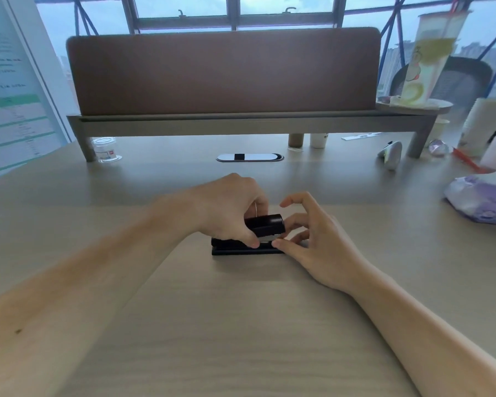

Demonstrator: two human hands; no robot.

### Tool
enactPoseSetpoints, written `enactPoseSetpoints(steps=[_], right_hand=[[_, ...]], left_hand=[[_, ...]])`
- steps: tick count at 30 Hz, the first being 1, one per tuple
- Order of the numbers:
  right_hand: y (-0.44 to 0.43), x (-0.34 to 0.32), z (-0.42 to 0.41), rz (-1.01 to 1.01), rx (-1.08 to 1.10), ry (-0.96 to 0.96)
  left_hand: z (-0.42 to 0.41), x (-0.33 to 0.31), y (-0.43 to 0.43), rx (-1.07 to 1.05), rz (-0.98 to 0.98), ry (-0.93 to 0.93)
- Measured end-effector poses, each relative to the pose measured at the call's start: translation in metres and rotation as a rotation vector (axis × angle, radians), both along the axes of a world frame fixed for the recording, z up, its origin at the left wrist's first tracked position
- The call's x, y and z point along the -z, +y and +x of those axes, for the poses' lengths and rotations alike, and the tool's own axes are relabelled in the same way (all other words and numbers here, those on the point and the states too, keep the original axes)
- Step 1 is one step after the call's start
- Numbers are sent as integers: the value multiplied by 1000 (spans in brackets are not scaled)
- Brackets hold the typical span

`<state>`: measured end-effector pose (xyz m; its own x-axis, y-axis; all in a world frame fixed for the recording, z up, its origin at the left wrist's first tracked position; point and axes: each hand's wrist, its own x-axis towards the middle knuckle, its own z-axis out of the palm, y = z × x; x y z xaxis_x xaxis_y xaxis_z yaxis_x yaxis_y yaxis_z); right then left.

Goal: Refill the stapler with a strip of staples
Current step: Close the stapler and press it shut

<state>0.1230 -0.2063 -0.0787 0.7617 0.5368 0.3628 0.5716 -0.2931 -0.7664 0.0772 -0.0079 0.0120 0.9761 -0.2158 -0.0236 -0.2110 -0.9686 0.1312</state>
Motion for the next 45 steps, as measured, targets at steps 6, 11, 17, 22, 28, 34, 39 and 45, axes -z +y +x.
enactPoseSetpoints(steps=[6, 11, 17, 22, 28, 34, 39, 45], right_hand=[[0, 0, -1, -8, 4, 11], [1, 0, -1, -19, -4, 50], [1, -2, -2, -74, -5, 50], [2, 0, 0, -76, -5, 47], [2, 1, 1, -72, -10, 45], [1, -2, -4, -113, 7, 30], [-1, -8, -16, -445, 105, -120], [6, -12, -14, -830, 85, -97]], left_hand=[[8, 25, -16, -264, -438, 52], [10, 48, -29, -323, -327, -83], [13, 56, -29, -295, -257, -210], [13, 59, -31, -302, -198, -248], [12, 61, -31, -318, -156, -278], [4, 48, -25, -266, -389, -244], [-29, 31, 14, -166, -595, -239], [-42, 59, 37, -69, -417, -242]])
